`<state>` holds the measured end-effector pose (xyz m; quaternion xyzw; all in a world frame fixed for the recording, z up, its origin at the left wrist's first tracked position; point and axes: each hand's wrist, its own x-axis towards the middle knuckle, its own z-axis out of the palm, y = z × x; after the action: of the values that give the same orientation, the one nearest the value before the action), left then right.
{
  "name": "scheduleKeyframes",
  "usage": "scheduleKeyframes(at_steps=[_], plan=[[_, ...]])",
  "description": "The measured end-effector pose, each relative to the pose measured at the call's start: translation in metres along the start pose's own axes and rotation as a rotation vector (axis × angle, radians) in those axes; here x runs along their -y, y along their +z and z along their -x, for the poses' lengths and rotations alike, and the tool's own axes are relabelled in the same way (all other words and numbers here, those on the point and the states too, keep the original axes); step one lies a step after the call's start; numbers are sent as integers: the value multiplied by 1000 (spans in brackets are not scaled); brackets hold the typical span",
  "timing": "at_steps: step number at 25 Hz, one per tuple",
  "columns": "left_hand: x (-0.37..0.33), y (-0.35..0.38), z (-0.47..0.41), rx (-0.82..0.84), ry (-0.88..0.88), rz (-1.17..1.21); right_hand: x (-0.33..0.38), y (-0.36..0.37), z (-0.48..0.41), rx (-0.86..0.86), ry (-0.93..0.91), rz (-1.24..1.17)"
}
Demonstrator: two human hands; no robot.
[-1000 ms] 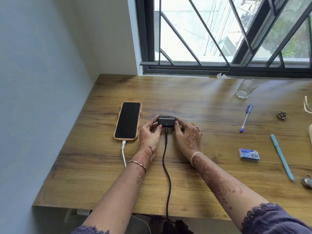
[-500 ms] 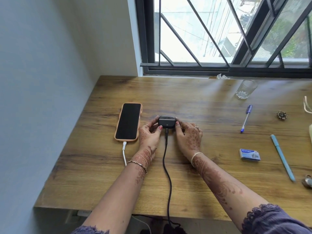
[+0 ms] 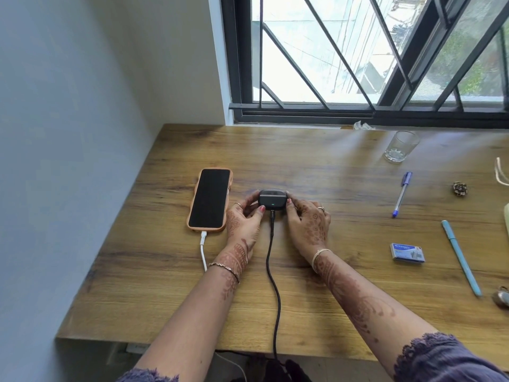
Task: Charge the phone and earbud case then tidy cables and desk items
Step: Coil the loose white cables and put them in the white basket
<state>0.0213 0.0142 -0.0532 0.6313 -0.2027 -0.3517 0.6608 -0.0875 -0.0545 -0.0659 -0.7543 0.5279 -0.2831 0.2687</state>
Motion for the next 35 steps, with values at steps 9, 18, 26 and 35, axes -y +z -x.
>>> scheduleKeyframes(at_steps=[9, 18, 26, 35], plan=[[0, -1, 0, -8, -15, 13, 0, 0, 0, -3, -6, 14], [0, 3, 1, -40, -3, -51, -2, 4, -3, 0, -10, 81], [3, 2, -2, -55, 63, -322, -3, 6, -3, -4, 3, 124], [6, 1, -6, -55, 95, -546, -5, 7, -3, 7, -9, 154]])
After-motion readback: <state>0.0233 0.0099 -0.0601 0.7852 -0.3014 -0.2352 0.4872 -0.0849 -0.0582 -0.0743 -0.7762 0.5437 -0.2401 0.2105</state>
